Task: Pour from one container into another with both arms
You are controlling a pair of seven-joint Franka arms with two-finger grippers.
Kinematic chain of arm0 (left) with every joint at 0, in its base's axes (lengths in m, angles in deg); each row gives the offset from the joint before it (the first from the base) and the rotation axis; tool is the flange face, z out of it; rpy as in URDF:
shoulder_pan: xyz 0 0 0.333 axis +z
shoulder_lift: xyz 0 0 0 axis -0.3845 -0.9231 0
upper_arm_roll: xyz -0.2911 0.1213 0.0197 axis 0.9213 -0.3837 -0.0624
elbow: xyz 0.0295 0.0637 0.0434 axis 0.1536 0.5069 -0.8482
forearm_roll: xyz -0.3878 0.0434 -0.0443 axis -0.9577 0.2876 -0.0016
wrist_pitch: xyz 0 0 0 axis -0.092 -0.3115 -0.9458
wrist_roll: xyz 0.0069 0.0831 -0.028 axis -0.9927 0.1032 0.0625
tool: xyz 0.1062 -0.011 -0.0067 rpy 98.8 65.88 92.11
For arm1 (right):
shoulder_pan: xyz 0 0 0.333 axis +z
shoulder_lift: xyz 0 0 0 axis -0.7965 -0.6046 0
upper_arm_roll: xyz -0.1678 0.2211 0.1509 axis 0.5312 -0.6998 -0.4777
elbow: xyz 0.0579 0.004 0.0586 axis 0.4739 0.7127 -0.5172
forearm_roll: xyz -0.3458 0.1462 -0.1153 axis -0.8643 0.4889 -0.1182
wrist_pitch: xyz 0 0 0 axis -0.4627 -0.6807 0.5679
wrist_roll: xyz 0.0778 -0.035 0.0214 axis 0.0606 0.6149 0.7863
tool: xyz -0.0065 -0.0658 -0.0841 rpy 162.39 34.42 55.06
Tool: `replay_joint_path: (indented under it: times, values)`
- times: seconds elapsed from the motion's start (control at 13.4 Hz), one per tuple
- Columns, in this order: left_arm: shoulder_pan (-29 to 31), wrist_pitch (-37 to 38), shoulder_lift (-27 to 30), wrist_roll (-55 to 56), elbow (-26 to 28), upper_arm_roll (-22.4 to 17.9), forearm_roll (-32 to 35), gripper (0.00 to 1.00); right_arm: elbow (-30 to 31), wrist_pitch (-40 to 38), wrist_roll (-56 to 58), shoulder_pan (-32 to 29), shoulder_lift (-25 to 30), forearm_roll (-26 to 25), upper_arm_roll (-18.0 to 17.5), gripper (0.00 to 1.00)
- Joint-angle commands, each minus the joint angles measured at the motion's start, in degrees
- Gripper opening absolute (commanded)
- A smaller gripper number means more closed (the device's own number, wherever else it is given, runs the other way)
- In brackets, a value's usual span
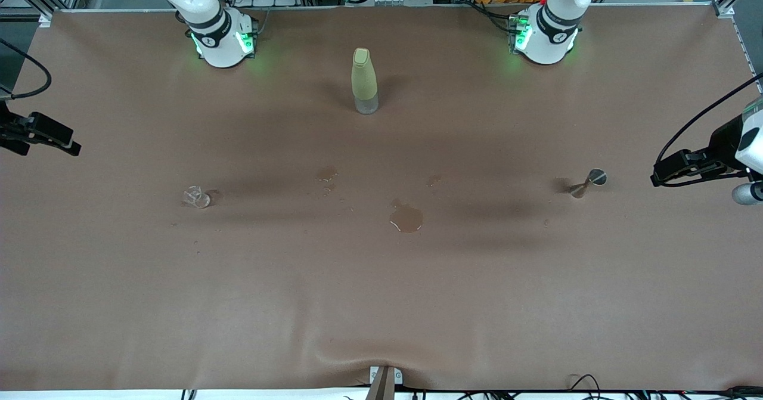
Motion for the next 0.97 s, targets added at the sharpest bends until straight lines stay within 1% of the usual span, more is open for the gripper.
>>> replay_joint_path:
  times: [0.0,0.37,0.67,0.89]
  values:
    - [-0.1,0.9,0.8,-0.9,-0.5,0.0,0.5,1.00,-1.7,-0.7,-0.1,-1.4,-0.8,-0.8,-1.2,1.00]
    - [-0.6,0.9,0.6,-0.8,-0.8,0.3,1.1,1.00,-1.7,-0.5,-0.1,-1.6,-0.8,-0.8,-1.1,1.00]
    - [-0.1,0.8,0.4,-5.2,-0.9,0.3,0.8,1.00,-2.1,-0.4,-0.1,-1.5,-1.0,-0.8,-1.1,1.00]
    - [-0.5,0.9,0.4,-5.6,-0.8,0.3,0.8,1.00,-2.4,-0.4,-0.4,-1.6,-1.1,-0.8,-1.2,1.00]
